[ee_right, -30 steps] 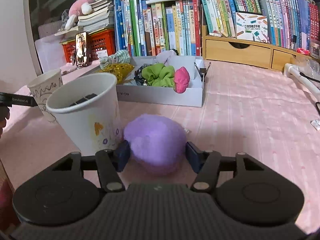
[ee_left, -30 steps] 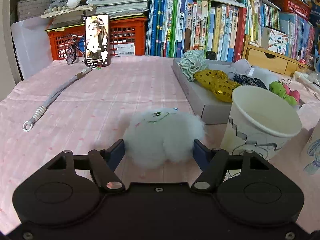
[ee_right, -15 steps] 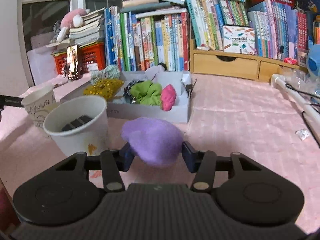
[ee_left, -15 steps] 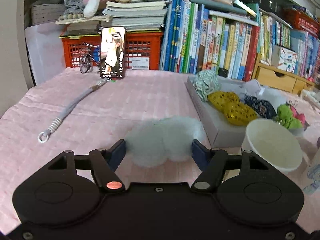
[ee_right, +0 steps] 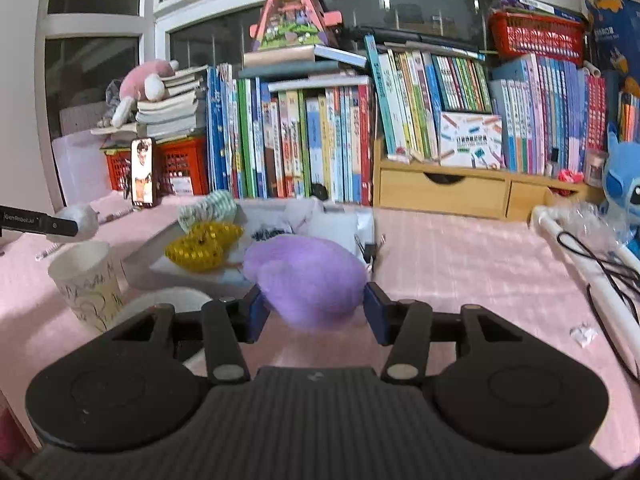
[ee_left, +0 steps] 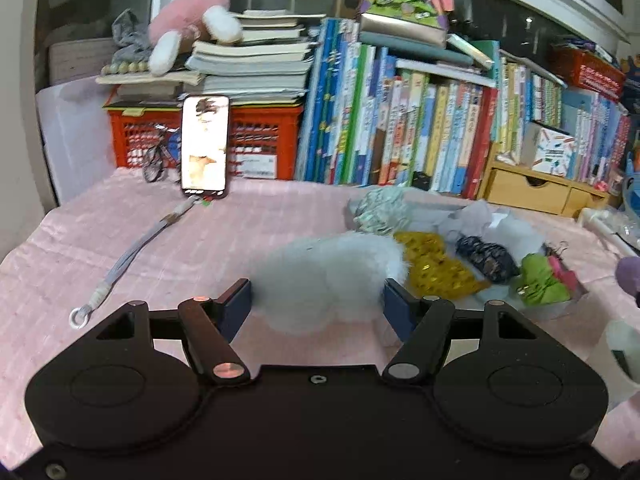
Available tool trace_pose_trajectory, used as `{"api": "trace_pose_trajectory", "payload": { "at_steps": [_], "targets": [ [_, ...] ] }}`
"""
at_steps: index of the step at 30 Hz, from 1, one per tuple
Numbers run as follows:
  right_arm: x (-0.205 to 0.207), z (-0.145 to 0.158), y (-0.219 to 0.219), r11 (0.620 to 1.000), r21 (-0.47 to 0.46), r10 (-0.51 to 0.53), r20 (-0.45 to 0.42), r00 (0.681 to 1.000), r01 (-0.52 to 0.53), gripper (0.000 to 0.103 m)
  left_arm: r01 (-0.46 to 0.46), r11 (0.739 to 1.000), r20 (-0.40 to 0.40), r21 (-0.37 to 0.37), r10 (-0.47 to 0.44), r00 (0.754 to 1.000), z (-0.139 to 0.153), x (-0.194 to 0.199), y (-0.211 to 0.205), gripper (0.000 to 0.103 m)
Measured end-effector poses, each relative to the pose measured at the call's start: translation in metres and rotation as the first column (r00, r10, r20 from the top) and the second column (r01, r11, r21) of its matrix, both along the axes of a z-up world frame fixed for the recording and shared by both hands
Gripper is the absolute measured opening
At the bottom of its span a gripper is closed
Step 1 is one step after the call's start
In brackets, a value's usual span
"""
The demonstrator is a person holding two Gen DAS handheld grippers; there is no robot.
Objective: Organize soft objects
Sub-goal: 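Carry the white and purple fluffy balls over the white tray with both tools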
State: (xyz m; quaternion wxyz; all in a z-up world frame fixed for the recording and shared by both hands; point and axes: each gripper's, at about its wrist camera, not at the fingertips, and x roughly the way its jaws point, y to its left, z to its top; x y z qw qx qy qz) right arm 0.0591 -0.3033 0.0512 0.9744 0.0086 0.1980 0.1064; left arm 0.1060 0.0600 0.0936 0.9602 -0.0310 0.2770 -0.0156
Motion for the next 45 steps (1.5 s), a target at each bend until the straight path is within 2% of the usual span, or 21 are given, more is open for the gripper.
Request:
{"api": "trace_pose_trajectory", "payload": {
  "at_steps": [11,22,27,37,45],
  "targets": [
    [0.015,0.024,0.023,1.0,0.006,0.015,0.028,0.999,-0.015,0.055,0.091,0.996,0.007,0.01,-0.091,0.996,0.023,0.011,-0.039,0.068],
    [0.035,0.04,0.045,0.999,-0.034,0.025,0.013,1.0,-0.024,0.055,0.163,0.986,-0.001,0.036,-0.163,0.987,0.038,0.031,-0.064,0.068],
    [0.049,0.044,0.051,0.999,-0.042,0.026,-0.009,1.0,-0.026,0.055,0.191,0.981,-0.02,0.021,-0.19,0.982,0.043,0.043,-0.071,0.068],
    [0.078,0.043,0.059,0.999,-0.038,0.028,-0.094,0.995,-0.032,0.055,0.214,0.977,-0.104,-0.018,-0.214,0.971,0.045,0.079,-0.076,0.068],
    [0.102,0.041,0.066,0.999,-0.041,0.027,-0.153,0.988,-0.034,0.055,0.21,0.974,-0.22,-0.082,-0.224,0.949,0.031,0.111,-0.078,0.068]
  ]
}}
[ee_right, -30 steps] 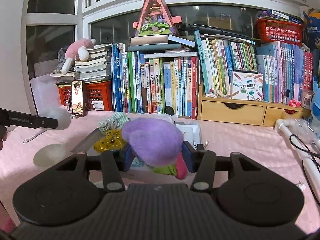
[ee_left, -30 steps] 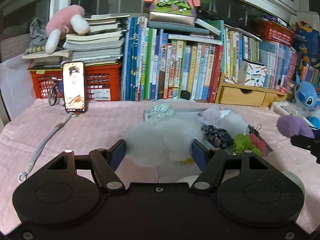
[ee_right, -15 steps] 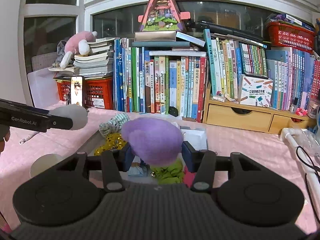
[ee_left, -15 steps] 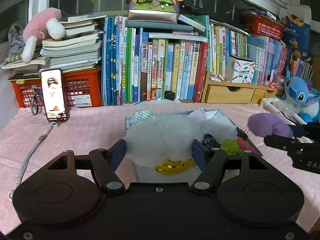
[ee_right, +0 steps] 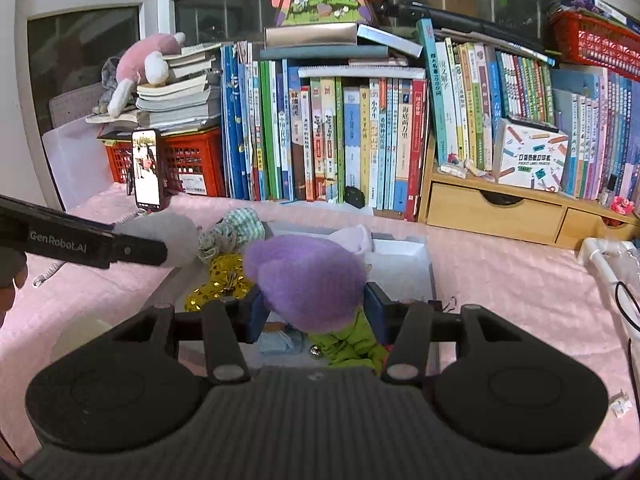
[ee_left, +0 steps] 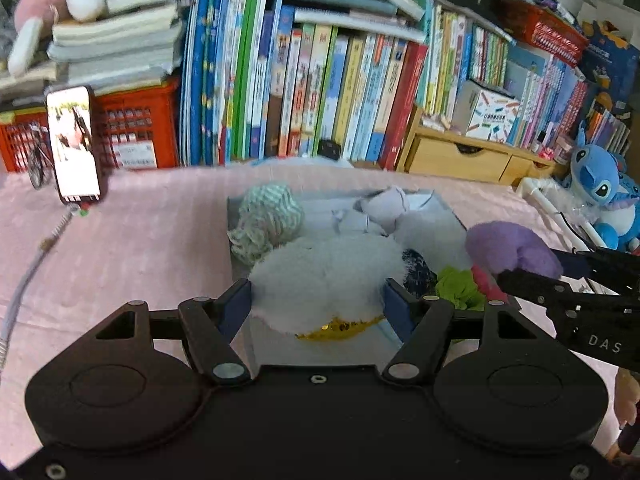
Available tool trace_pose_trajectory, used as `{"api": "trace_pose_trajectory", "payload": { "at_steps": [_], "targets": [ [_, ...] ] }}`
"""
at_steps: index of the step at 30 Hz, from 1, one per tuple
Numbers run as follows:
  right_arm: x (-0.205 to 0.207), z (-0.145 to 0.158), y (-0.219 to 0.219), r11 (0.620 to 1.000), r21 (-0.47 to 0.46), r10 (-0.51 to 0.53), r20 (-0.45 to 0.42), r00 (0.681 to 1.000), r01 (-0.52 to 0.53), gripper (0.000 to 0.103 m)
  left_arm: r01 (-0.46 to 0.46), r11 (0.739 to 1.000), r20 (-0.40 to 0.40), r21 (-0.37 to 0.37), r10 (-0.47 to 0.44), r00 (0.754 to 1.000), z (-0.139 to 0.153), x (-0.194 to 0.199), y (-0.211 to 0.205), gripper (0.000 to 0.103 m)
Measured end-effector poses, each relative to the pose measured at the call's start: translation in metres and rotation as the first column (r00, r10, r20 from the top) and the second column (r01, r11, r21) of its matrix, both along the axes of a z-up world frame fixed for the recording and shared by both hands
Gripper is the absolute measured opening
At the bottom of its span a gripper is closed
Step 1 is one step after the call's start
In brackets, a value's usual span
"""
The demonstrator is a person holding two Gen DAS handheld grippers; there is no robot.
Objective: Organize soft objects
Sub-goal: 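Carry the white and purple fluffy balls over the white tray with both tools, then lower both balls into the tray beside the gingham cloth and sequined fabric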
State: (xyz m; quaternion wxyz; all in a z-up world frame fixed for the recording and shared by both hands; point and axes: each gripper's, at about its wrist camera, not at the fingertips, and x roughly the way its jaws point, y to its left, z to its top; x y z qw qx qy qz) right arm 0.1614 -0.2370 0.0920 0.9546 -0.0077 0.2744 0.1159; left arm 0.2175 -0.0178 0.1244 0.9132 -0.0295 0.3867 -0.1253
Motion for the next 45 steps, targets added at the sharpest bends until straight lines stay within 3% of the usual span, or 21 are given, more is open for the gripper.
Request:
{"api": "trace_pose_trajectory", "payload": {
  "at_steps": [19,26,37,41,45],
  "targets": [
    [0.081,-0.017,-0.024,0.98,0.156,-0.084,-0.258,0.963,0.127,0.055,0.023,1.0,-0.175,-0.012,-0.024,0.984,-0.013,0.075,-0.031,0.068],
    [0.103,-0.029,-0.025,0.976,0.173,-0.077,-0.304,0.95,0.134,0.055,0.008,0.997,-0.255,-0.071,-0.026,0.967,-0.03,0.095,-0.037,0.068],
    [0.119,-0.046,-0.029,0.966,0.213,-0.066,-0.341,0.938,0.145,0.055,0.031,1.0,-0.256,-0.007,-0.031,0.966,-0.047,0.108,-0.052,0.068],
    [0.122,-0.047,-0.032,0.943,0.305,-0.019,-0.355,0.935,0.135,0.055,0.029,0.999,-0.255,0.012,-0.025,0.967,-0.05,0.108,-0.05,0.068],
    [0.125,-0.049,-0.029,0.936,0.327,-0.002,-0.36,0.933,0.128,0.055,0.028,1.0,-0.257,0.011,-0.024,0.966,-0.05,0.108,-0.049,0.068]
  ]
}}
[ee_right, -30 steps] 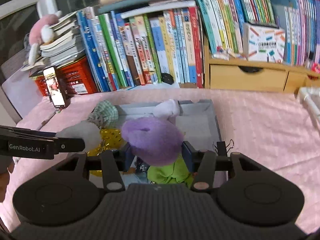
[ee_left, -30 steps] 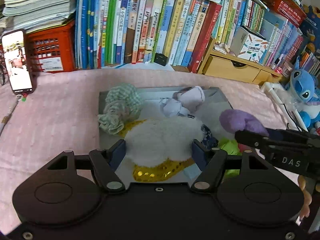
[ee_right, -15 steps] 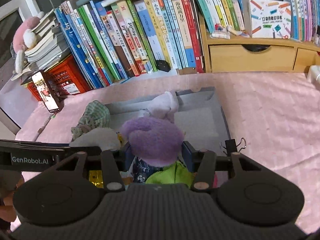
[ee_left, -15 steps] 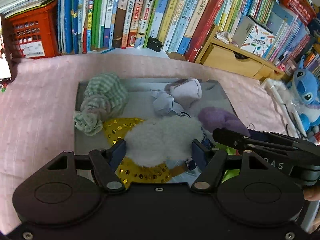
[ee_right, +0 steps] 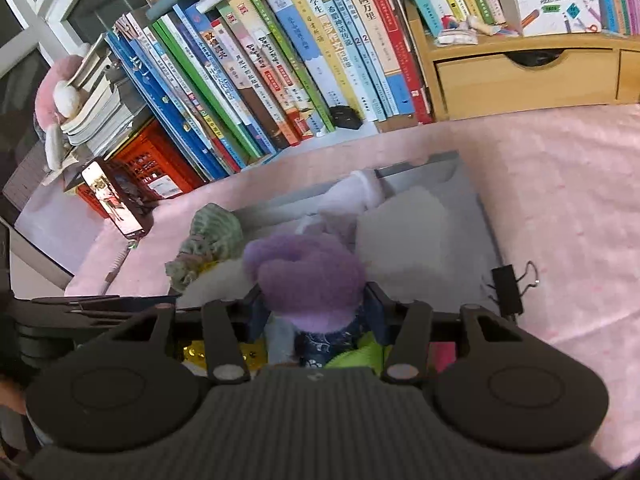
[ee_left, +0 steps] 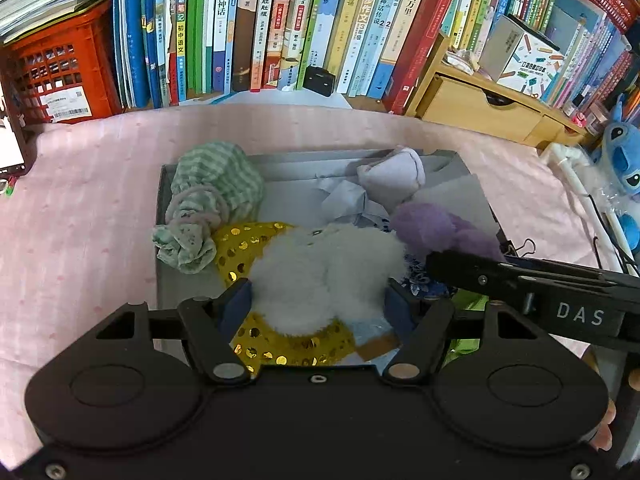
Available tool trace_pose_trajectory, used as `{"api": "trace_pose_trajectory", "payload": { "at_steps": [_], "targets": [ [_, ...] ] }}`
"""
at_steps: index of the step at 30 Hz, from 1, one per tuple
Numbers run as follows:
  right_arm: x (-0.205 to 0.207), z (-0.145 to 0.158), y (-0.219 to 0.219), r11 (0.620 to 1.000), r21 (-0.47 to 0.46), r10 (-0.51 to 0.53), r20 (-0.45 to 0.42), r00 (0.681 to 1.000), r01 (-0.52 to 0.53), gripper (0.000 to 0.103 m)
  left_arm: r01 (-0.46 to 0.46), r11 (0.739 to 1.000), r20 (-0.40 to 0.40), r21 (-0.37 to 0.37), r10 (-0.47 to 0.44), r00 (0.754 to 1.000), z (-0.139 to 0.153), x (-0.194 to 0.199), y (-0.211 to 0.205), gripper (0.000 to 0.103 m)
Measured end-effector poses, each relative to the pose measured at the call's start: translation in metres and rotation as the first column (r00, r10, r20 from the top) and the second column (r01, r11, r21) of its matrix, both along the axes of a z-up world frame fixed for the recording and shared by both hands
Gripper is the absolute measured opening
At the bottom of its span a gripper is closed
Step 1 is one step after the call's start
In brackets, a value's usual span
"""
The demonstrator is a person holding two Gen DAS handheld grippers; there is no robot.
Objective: Organize soft objects
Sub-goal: 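Lower both balls into the tray beside the gingham cloth and sequined fabric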
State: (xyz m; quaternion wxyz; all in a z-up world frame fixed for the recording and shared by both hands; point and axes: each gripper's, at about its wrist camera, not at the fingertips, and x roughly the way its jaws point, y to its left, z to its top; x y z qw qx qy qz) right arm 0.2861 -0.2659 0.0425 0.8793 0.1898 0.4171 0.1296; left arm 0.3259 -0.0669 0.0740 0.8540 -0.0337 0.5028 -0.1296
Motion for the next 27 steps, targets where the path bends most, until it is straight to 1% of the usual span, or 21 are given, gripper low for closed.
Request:
{"api": "trace_pose_trajectory", "payload": {
  "at_steps": [3,4,7,12,16,22,25,27],
  "targets": [
    [0.002,-0.004,-0.001,1.0,0.007,-0.011,-0.015,1.0,0.011,0.054,-0.002,1.0,-0.002,0.003,0.002,1.0,-0.002,0.0,0.002,0.068],
    [0.003,-0.006,-0.002,1.0,0.002,-0.023,-0.021,1.0,0.023,0.054,-0.002,1.0,-0.002,0.003,0.002,1.0,-0.002,0.0,0.002,0.069],
    [0.004,-0.011,-0.008,0.997,-0.021,-0.069,-0.047,0.997,0.068,0.05,-0.001,1.0,-0.006,0.005,0.001,1.0,-0.005,0.0,0.002,0.069],
    [0.003,-0.019,-0.02,0.992,-0.041,-0.123,-0.078,0.989,0.12,0.049,0.006,1.0,-0.008,0.019,-0.006,1.0,-0.006,-0.001,-0.002,0.071],
    [0.004,-0.022,-0.021,0.99,-0.051,-0.136,-0.092,0.986,0.131,0.049,0.017,0.999,-0.019,0.029,-0.016,1.0,-0.01,0.001,-0.006,0.073],
    [0.003,-0.02,-0.019,0.99,-0.058,-0.132,-0.087,0.987,0.127,0.049,0.025,0.999,-0.017,0.043,-0.024,1.0,-0.01,-0.002,-0.009,0.073],
    [0.001,-0.017,-0.018,0.991,-0.066,-0.126,-0.078,0.989,0.121,0.051,0.024,0.999,-0.016,0.044,-0.024,1.0,-0.009,-0.003,-0.01,0.074],
    [-0.001,-0.015,-0.017,0.99,-0.074,-0.121,-0.068,0.99,0.116,0.057,0.021,0.999,-0.015,0.043,-0.021,1.0,-0.007,-0.004,-0.01,0.074]
  ]
}}
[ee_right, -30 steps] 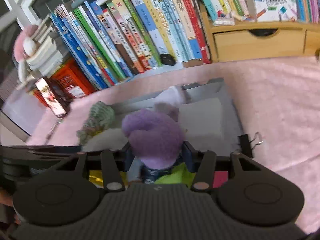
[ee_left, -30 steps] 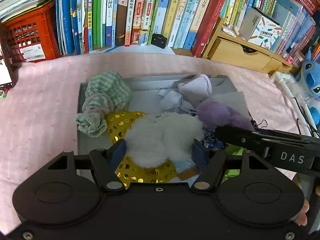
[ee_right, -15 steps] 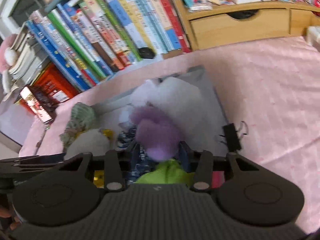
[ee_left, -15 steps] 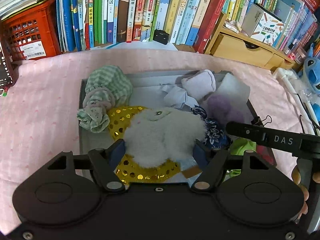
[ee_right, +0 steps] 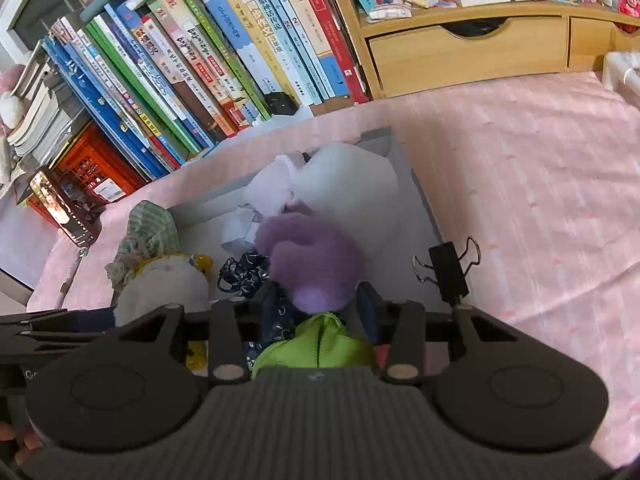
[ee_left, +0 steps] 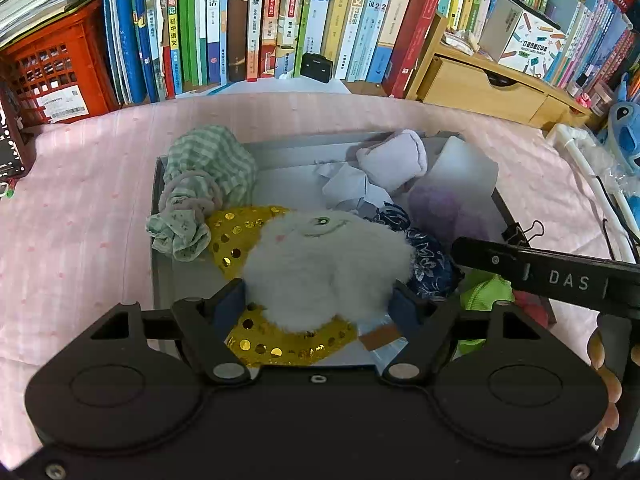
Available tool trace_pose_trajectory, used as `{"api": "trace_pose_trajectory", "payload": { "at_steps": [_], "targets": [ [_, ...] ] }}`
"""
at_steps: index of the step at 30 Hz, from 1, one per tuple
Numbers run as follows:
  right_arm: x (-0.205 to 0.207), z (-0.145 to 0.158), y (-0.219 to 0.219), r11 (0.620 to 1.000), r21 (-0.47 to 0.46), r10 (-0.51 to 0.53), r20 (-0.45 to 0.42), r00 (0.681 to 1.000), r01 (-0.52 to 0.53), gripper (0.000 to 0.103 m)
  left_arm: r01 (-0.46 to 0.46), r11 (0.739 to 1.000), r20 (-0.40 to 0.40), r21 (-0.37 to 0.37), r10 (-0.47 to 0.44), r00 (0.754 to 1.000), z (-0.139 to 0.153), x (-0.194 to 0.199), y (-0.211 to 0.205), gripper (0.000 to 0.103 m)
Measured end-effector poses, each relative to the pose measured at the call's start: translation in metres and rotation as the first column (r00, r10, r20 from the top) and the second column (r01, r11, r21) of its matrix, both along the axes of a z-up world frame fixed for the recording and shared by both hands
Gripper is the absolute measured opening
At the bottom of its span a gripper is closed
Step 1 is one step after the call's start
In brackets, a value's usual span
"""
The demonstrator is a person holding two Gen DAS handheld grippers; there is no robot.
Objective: Organize soft objects
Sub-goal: 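Open both tools to release the balls and lift away from the tray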
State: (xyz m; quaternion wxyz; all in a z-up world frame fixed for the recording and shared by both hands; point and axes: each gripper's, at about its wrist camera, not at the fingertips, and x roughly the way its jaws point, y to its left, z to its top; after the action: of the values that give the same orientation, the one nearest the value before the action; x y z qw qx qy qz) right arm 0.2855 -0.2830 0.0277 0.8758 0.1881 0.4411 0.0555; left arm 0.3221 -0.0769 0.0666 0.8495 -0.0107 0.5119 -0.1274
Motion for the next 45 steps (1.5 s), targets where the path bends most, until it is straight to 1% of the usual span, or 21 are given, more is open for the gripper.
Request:
{"api": "trace_pose_trajectory", "payload": {
  "at_steps": [3,6,11,19,24,30,35,45],
  "targets": [
    [-0.005,0.005,0.002,1.0,-0.022,0.008,0.021,1.0,-0.008,0.063,-0.009,1.0,0.005,-0.009,0.009,1.0,0.003,-0.003,0.001,0.075],
    [-0.01,0.011,0.004,0.998,-0.054,0.019,0.042,0.999,-0.017,0.065,-0.014,1.0,0.016,-0.012,0.014,1.0,0.008,-0.008,0.003,0.076],
    [-0.023,0.024,0.009,0.995,-0.089,0.04,0.081,0.996,-0.033,0.068,-0.003,1.0,0.061,0.003,0.002,0.998,0.021,-0.022,0.003,0.079],
    [-0.046,0.04,0.014,0.991,-0.129,0.062,0.135,0.989,-0.045,0.074,-0.004,1.0,0.114,-0.009,0.005,0.993,0.04,-0.047,0.008,0.081],
    [-0.061,0.046,0.016,0.989,-0.143,0.072,0.164,0.984,-0.049,0.077,0.005,1.0,0.16,-0.011,-0.004,0.987,0.051,-0.067,0.01,0.083],
    [-0.082,0.053,0.018,0.986,-0.156,0.085,0.207,0.975,-0.053,0.081,0.021,1.0,0.228,-0.022,-0.015,0.973,0.063,-0.093,0.015,0.084],
    [-0.099,0.059,0.016,0.988,-0.148,0.079,0.242,0.967,-0.044,0.084,0.028,0.999,0.3,-0.023,-0.019,0.954,0.073,-0.117,0.017,0.087],
    [-0.138,0.071,0.016,0.984,-0.179,0.083,0.347,0.934,-0.021,0.089,0.033,0.999,0.384,-0.034,-0.017,0.923,0.078,-0.156,0.023,0.089]
  ]
}}
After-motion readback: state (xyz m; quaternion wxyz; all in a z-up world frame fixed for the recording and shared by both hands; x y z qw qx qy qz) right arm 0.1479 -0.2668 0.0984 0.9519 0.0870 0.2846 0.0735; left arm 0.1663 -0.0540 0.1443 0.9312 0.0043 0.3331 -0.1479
